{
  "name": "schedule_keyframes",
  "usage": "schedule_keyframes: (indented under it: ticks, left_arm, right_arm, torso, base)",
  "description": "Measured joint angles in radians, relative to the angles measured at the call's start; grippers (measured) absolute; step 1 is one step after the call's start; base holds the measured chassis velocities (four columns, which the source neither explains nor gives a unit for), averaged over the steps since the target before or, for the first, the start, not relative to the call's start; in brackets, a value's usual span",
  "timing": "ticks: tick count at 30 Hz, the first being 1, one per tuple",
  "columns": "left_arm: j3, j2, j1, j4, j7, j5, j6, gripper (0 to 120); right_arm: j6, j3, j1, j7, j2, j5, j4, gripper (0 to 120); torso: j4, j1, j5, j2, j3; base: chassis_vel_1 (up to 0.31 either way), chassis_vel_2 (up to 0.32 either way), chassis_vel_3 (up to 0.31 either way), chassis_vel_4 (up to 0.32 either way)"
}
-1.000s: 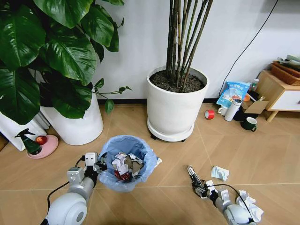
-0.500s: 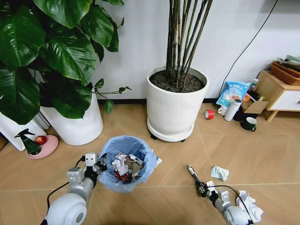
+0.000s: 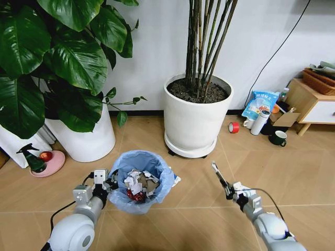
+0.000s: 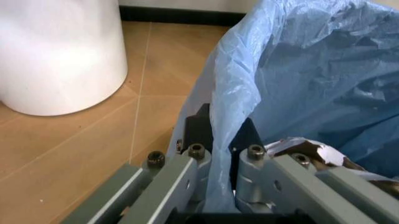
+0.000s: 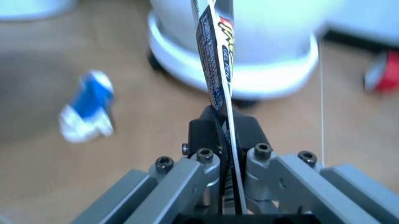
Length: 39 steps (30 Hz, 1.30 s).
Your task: Pick up the trash bin and place the garbage on the floor into it.
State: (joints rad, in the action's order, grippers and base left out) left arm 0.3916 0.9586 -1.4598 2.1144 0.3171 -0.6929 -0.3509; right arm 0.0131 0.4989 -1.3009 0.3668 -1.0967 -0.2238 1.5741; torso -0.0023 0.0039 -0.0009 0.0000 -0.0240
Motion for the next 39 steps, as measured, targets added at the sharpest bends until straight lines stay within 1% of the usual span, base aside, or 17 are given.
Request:
schedule_keyframes:
  ticks: [3,5,6,8,10,15,17,18,19,22,23,27,28,33,36,37,39]
  left_arm:
    - [-0.003,-0.003,0.011,-0.016,-0.001,-0.007,-0.001,0]
    - [-0.009,-0.01,0.038,-0.042,-0.003,-0.023,-0.004,0]
    - [-0.009,-0.01,0.038,-0.042,-0.003,-0.023,-0.004,0]
    - [-0.018,-0.026,0.08,-0.064,-0.005,-0.065,-0.015,0]
    - [-0.027,-0.042,0.114,-0.077,-0.004,-0.101,-0.025,0]
    - [-0.04,-0.06,0.151,-0.097,-0.007,-0.123,-0.032,0]
    - [-0.056,-0.07,0.187,-0.118,-0.02,-0.152,-0.044,0]
    - [-0.062,-0.074,0.206,-0.127,-0.028,-0.166,-0.05,0]
    - [-0.062,-0.074,0.206,-0.127,-0.028,-0.166,-0.05,0]
    - [-0.086,-0.077,0.263,-0.154,-0.042,-0.194,-0.06,0]
    - [-0.086,-0.077,0.263,-0.154,-0.042,-0.194,-0.06,0]
    - [-0.111,-0.079,0.305,-0.166,-0.046,-0.223,-0.069,0]
    - [-0.111,-0.079,0.305,-0.166,-0.046,-0.223,-0.069,0]
    - [-0.118,-0.082,0.318,-0.172,-0.046,-0.236,-0.073,0]
    - [-0.116,-0.085,0.318,-0.173,-0.047,-0.236,-0.073,0]
    - [-0.114,-0.086,0.318,-0.173,-0.047,-0.236,-0.073,0]
    - [-0.113,-0.087,0.318,-0.173,-0.048,-0.236,-0.073,0]
  right_arm:
    - [-0.033,-0.014,0.003,-0.001,0.022,-0.024,0.056,0]
    - [-0.093,-0.057,0.027,-0.016,0.067,-0.097,0.169,0]
    - [-0.093,-0.057,0.027,-0.016,0.067,-0.097,0.169,0]
    - [-0.159,-0.113,0.094,-0.048,0.113,-0.183,0.267,0]
    - [-0.208,-0.167,0.169,-0.072,0.143,-0.256,0.323,0]
    - [-0.233,-0.234,0.243,-0.086,0.167,-0.305,0.36,0]
    - [-0.257,-0.305,0.29,-0.103,0.171,-0.346,0.385,0]
    - [-0.271,-0.356,0.334,-0.118,0.171,-0.37,0.399,0]
    - [-0.271,-0.356,0.334,-0.118,0.171,-0.37,0.399,0]
    - [-0.285,-0.49,0.426,-0.134,0.156,-0.402,0.399,0]
    - [-0.285,-0.49,0.426,-0.134,0.156,-0.402,0.399,0]
    - [-0.294,-0.614,0.522,-0.14,0.122,-0.406,0.365,0]
    - [-0.294,-0.614,0.522,-0.14,0.122,-0.406,0.365,0]
    - [-0.295,-0.71,0.601,-0.142,0.087,-0.396,0.294,0]
    - [-0.295,-0.729,0.613,-0.141,0.075,-0.367,0.261,0]
    - [-0.295,-0.737,0.615,-0.143,0.071,-0.36,0.252,4]
    - [-0.295,-0.741,0.616,-0.148,0.068,-0.359,0.247,5]
  torso:
    - [0.0,0.0,-0.0005,0.0,0.0]
    - [0.0002,0.0,0.0001,0.0,0.0]
    - [0.0002,0.0,0.0001,0.0,0.0]
    - [0.0001,0.0,0.0001,0.0,0.0]
    - [0.0,0.0,-0.0001,0.0,0.0]
    - [0.0004,0.0,0.0001,0.0,0.0]
    - [-0.0001,0.0,0.0009,0.0,0.0]
    - [0.0,0.0,-0.0002,0.0,0.0]
    - [0.0,0.0,-0.0002,0.0,0.0]
    - [0.0001,0.0,0.0003,0.0,0.0]
    - [0.0001,0.0,0.0003,0.0,0.0]
    - [0.0,0.0,0.0,0.0,0.0]
    - [0.0,0.0,0.0,0.0,0.0]
    - [0.0001,0.0,0.0,0.0,0.0]
    - [0.0001,0.0,0.0,0.0,0.0]
    - [0.0001,0.0,0.0001,0.0,0.0]
    - [0.0001,0.0,0.0001,0.0,0.0]
  base:
    - [0.0,0.0,0.0,0.0]
    - [0.0,0.0,0.0,0.0]
    - [0.0,0.0,0.0,0.0]
    - [0.0,0.0,0.0,0.0]
    - [0.0,0.0,0.0,0.0]
    - [0.0,0.0,0.0,0.0]
    - [0.0,0.0,0.0,0.0]
    - [0.0,0.0,0.0,0.0]
    - [0.0,0.0,0.0,0.0]
    - [0.0,0.0,0.0,0.0]
    - [0.0,0.0,0.0,0.0]
    - [0.0,0.0,0.0,0.0]
    - [0.0,0.0,0.0,0.0]
    - [0.0,0.0,0.0,0.0]
    - [0.0,0.0,0.0,0.0]
    - [0.0,0.0,0.0,0.0]
    - [0.0,0.0,0.0,0.0]
